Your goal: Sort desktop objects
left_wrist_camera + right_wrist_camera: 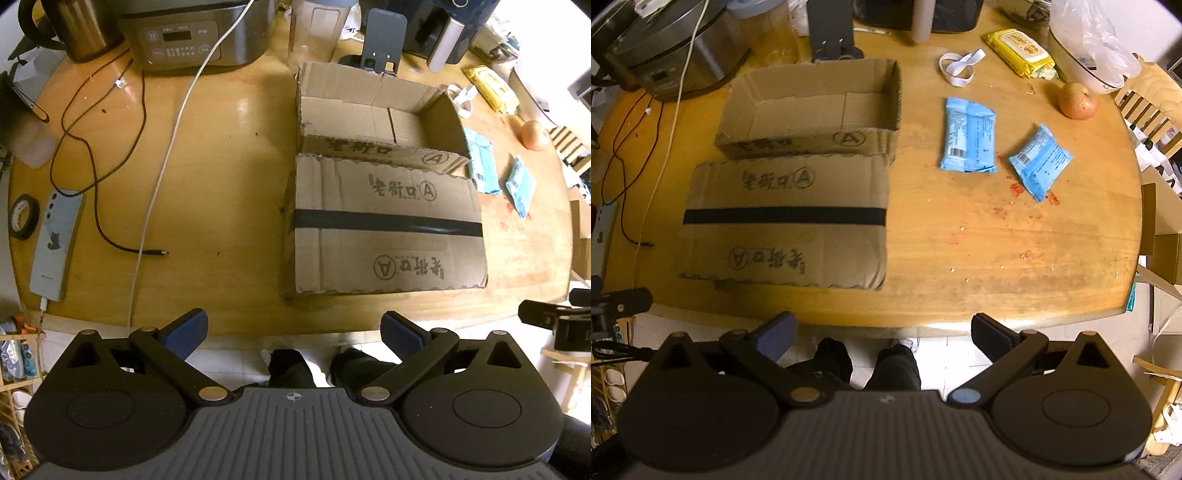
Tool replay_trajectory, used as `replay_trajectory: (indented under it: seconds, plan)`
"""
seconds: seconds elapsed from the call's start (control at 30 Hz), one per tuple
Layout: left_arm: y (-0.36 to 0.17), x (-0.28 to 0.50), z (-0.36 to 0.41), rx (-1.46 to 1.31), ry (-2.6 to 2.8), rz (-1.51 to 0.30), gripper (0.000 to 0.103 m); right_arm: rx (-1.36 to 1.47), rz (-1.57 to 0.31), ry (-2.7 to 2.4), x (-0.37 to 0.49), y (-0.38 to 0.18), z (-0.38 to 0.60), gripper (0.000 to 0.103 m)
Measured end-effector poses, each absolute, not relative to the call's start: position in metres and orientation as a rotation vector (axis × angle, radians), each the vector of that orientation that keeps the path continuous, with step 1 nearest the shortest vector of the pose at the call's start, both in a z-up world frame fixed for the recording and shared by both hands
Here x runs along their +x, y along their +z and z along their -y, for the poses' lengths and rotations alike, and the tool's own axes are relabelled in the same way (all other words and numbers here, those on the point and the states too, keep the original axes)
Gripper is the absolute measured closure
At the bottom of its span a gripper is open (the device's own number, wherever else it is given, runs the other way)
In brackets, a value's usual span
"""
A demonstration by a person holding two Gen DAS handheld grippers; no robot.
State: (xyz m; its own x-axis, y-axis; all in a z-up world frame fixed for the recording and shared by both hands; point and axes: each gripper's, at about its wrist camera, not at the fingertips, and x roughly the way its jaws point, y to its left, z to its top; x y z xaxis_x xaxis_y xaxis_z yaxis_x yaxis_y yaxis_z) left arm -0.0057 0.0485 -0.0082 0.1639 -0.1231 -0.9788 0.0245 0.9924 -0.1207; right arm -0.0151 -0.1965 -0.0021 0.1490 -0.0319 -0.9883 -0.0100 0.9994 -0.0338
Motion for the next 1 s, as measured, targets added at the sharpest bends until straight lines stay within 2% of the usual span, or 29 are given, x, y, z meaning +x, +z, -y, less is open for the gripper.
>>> replay_trajectory:
  seconds: [1.0]
  plan:
    - [-0.003, -0.006, -0.019, -0.064, -0.072, -1.41, 0.0, -0.038, -1.425, 0.033, -0.009, 0.0, 0.215, 0.0]
